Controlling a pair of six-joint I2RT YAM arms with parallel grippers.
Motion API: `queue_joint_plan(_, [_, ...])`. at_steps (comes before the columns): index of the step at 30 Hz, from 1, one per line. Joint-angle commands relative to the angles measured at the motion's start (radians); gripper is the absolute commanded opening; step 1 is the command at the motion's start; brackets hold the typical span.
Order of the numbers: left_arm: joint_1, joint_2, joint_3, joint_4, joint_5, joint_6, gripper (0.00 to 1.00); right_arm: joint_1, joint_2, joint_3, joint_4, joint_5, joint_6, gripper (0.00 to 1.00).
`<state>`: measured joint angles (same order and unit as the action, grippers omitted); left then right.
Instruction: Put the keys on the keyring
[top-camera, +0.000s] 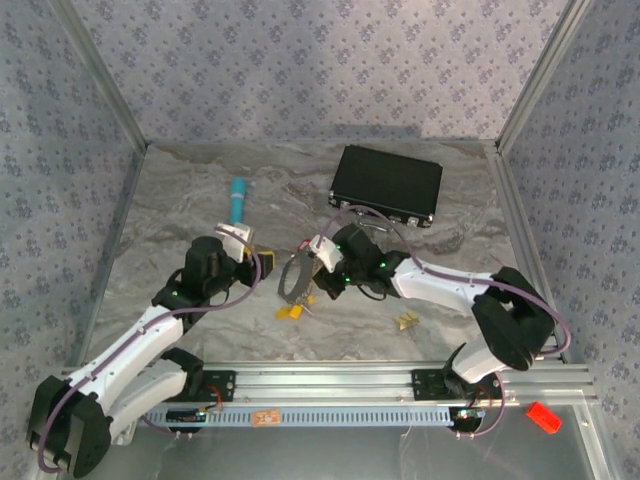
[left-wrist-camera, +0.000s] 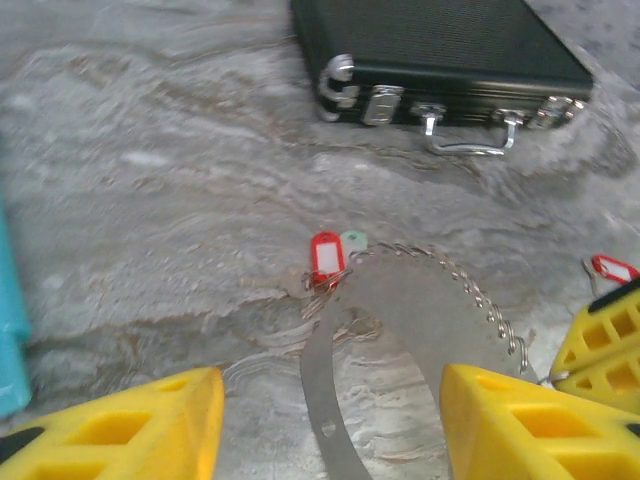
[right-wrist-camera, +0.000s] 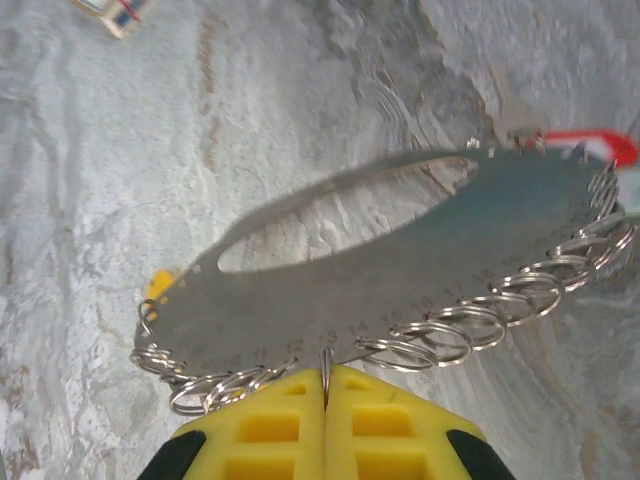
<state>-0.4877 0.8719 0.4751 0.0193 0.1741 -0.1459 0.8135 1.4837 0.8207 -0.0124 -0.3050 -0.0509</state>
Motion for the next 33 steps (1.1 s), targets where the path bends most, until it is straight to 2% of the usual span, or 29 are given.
queue_joint_plan(1, [-0.015, 0.01, 0.018, 0.068, 0.103, 0.173, 0.55, -0.014, -0.05, -0.043, 0.155, -0.132, -0.151, 0.0])
queue_joint_plan(4, [-0.039, 0.051, -0.004, 0.112, 0.179, 0.191, 0.51, -0.019, -0.061, -0.055, 0.16, -0.197, -0.221, 0.0])
queue_joint_plan(8, [-0.103, 0.121, -0.012, 0.132, 0.217, 0.241, 0.46, -0.036, -0.075, -0.072, 0.187, -0.288, -0.272, 0.0])
queue_joint_plan(12, [-0.127, 0.164, -0.019, 0.16, 0.279, 0.278, 0.4, -0.056, -0.095, -0.087, 0.216, -0.356, -0.304, 0.0])
queue_joint_plan(15, [-0.135, 0.15, -0.046, 0.178, 0.337, 0.342, 0.31, -0.068, -0.099, -0.082, 0.206, -0.38, -0.315, 0.0])
queue_joint_plan(21, [-0.164, 0.109, -0.095, 0.218, 0.361, 0.428, 0.29, -0.065, -0.112, -0.074, 0.179, -0.433, -0.365, 0.0])
queue_joint_plan(28, [-0.186, 0.116, -0.108, 0.239, 0.367, 0.442, 0.3, -0.062, -0.113, -0.068, 0.169, -0.447, -0.382, 0.0])
queue_joint_plan(33, [-0.201, 0.113, -0.114, 0.262, 0.37, 0.446, 0.26, -0.051, -0.112, -0.067, 0.178, -0.449, -0.377, 0.0])
